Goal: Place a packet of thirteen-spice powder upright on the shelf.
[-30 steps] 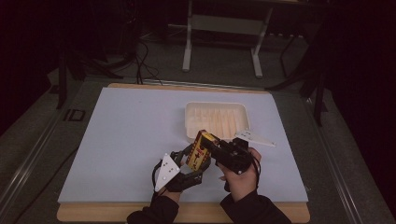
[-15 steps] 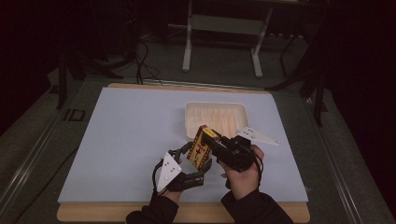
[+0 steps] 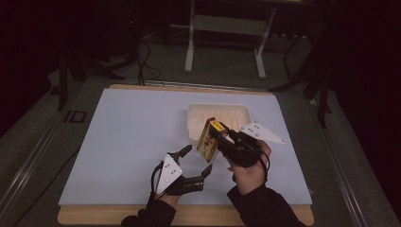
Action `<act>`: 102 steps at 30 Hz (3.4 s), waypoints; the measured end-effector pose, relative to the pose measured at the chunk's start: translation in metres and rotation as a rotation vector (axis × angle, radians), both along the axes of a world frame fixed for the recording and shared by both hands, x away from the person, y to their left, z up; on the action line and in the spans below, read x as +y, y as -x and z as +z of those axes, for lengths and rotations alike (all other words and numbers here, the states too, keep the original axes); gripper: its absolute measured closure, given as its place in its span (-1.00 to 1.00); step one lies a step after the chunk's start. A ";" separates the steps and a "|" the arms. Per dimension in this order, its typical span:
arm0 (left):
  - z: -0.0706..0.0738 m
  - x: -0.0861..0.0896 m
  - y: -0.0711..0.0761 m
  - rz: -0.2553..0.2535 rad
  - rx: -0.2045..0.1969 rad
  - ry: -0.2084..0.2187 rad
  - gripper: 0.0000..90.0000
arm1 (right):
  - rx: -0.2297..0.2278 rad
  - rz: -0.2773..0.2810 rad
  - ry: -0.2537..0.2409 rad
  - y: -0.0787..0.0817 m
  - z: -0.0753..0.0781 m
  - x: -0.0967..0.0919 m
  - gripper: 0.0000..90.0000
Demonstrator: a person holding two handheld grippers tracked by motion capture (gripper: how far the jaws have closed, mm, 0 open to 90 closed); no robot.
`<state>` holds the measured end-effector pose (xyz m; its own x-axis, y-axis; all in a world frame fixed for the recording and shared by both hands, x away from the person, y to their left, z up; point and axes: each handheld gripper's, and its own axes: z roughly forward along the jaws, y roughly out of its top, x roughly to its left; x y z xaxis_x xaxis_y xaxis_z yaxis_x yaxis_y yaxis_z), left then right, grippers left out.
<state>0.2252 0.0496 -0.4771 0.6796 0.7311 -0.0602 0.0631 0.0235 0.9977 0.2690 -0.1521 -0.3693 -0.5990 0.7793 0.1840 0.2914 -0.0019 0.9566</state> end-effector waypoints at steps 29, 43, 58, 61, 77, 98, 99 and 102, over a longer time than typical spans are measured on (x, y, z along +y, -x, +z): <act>-0.009 0.039 0.007 0.122 0.183 -0.123 -0.95 | -0.203 -0.384 0.173 -0.082 -0.002 0.004 0.50; -0.014 0.039 0.005 0.147 0.200 -0.131 -0.97 | -0.159 -0.471 0.113 -0.104 -0.025 0.021 0.50; -0.015 0.038 0.006 0.158 0.197 -0.127 -0.97 | -0.115 -0.519 0.115 -0.115 -0.058 0.036 0.50; -0.016 0.038 0.006 0.159 0.197 -0.123 -0.97 | -0.103 -0.527 0.115 -0.117 -0.062 0.035 0.50; -0.015 0.039 0.006 0.161 0.203 -0.120 -0.97 | -0.071 -0.547 0.130 -0.122 -0.076 0.027 0.50; -0.014 0.040 0.005 0.157 0.214 -0.112 -0.97 | -0.059 -0.543 0.134 -0.122 -0.078 0.029 0.49; -0.014 0.040 0.005 0.158 0.214 -0.110 -0.97 | -0.064 -0.546 0.136 -0.121 -0.078 0.029 0.49; -0.014 0.040 0.005 0.159 0.214 -0.110 -0.97 | -0.054 -0.547 0.138 -0.122 -0.083 0.030 0.49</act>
